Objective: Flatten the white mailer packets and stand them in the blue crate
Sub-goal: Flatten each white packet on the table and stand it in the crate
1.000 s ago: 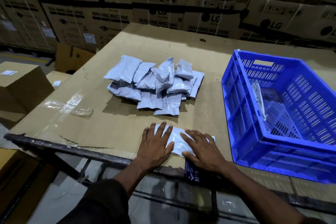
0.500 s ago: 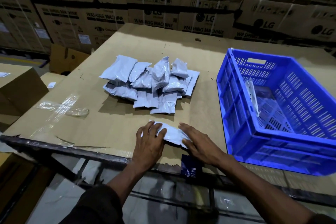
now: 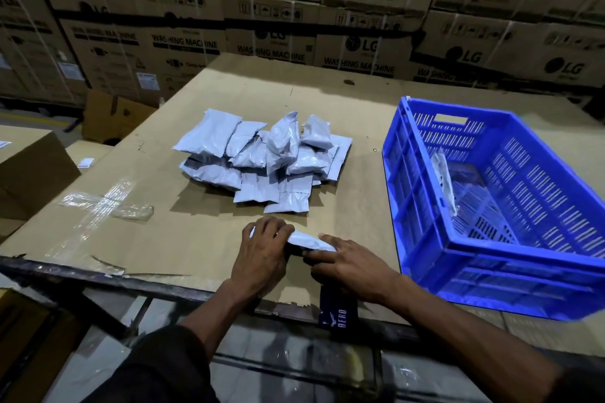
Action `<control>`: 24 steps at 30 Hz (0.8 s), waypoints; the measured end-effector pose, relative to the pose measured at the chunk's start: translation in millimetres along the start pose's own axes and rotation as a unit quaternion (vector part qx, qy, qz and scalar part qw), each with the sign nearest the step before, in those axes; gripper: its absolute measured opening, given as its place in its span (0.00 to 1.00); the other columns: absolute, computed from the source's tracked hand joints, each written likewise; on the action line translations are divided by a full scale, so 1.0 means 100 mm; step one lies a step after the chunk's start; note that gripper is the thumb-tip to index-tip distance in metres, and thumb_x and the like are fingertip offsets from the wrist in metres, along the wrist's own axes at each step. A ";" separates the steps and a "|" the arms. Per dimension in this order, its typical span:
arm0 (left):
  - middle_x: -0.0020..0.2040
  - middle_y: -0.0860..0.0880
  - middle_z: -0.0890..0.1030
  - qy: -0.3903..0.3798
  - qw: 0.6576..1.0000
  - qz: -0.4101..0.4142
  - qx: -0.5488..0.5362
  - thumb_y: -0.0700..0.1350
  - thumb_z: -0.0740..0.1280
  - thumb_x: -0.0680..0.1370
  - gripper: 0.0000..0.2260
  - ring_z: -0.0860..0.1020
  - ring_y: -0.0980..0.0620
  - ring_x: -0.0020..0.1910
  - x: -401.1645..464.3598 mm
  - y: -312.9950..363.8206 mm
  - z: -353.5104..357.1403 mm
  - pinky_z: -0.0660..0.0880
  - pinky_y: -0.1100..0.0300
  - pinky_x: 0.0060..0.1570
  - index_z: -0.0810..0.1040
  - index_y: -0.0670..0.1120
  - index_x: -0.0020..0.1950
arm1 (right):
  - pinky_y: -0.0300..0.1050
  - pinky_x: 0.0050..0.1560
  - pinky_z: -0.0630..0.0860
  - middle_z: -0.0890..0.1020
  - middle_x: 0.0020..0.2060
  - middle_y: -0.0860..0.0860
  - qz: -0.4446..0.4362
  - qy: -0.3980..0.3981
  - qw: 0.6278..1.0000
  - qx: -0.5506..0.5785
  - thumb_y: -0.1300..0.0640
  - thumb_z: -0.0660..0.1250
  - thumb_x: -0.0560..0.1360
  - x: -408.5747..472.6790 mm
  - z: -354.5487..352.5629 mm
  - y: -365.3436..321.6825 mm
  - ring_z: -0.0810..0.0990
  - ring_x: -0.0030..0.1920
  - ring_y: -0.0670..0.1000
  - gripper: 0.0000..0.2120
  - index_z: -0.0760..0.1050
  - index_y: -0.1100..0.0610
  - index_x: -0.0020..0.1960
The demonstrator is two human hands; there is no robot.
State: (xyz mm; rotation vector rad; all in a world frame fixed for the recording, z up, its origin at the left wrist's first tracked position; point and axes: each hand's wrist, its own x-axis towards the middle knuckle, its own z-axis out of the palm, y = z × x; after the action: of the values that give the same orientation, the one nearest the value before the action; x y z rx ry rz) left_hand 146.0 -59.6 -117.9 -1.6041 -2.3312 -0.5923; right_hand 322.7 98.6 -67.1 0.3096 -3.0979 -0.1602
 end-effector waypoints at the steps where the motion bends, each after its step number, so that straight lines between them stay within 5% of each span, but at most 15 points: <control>1: 0.67 0.47 0.75 0.015 1.000 -0.002 -0.001 0.43 0.71 0.74 0.21 0.73 0.40 0.67 0.00 0.02 0.00 0.69 0.44 0.62 0.73 0.50 0.66 | 0.55 0.42 0.79 0.75 0.66 0.45 0.020 0.008 1.000 0.002 0.55 0.60 0.80 0.02 -0.01 0.02 0.75 0.59 0.63 0.07 0.77 0.52 0.52; 5: 0.80 0.37 0.60 0.054 0.994 -0.092 0.013 0.48 0.67 0.77 0.33 0.65 0.34 0.75 -0.08 0.10 0.04 0.65 0.38 0.68 0.62 0.44 0.80 | 0.53 0.39 0.81 0.75 0.67 0.48 0.126 0.050 0.991 0.023 0.55 0.64 0.79 0.01 -0.07 0.14 0.80 0.52 0.59 0.12 0.78 0.55 0.61; 9: 0.83 0.37 0.54 0.015 0.996 -0.083 0.008 0.47 0.70 0.75 0.38 0.65 0.33 0.75 -0.23 0.11 0.18 0.70 0.39 0.65 0.58 0.44 0.81 | 0.50 0.40 0.81 0.77 0.68 0.53 0.165 0.110 0.978 0.064 0.69 0.69 0.65 -0.09 -0.24 0.21 0.84 0.52 0.60 0.19 0.80 0.59 0.55; 17: 0.78 0.38 0.64 -0.034 0.998 -0.049 0.002 0.47 0.69 0.76 0.25 0.71 0.36 0.69 -0.13 0.18 0.33 0.74 0.42 0.59 0.72 0.44 0.73 | 0.53 0.50 0.82 0.82 0.62 0.55 0.209 0.315 0.918 0.120 0.67 0.70 0.75 -0.11 -0.69 0.49 0.84 0.55 0.56 0.07 0.82 0.62 0.52; 20: 0.77 0.37 0.65 -0.037 0.999 -0.029 -0.005 0.46 0.68 0.76 0.23 0.71 0.36 0.69 -0.03 0.31 0.41 0.73 0.42 0.58 0.73 0.44 0.72 | 0.51 0.52 0.81 0.83 0.60 0.57 0.226 0.363 0.899 0.095 0.59 0.63 0.77 -0.15 -0.96 0.69 0.85 0.54 0.56 0.11 0.83 0.63 0.51; 24: 0.79 0.37 0.64 -0.056 0.998 -0.015 0.001 0.48 0.64 0.80 0.22 0.71 0.37 0.71 0.14 0.51 0.55 0.72 0.41 0.60 0.73 0.45 0.74 | 0.49 0.55 0.80 0.83 0.59 0.57 0.256 0.377 0.889 0.046 0.66 0.69 0.74 -0.35 -1.31 1.02 0.85 0.53 0.56 0.08 0.84 0.63 0.51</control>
State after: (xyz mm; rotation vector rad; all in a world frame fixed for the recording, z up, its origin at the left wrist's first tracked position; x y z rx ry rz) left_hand 190.0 -6.2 -150.8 -1.6448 -2.4376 -0.5189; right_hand 341.6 192.3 72.9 -0.3704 -2.2991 0.1021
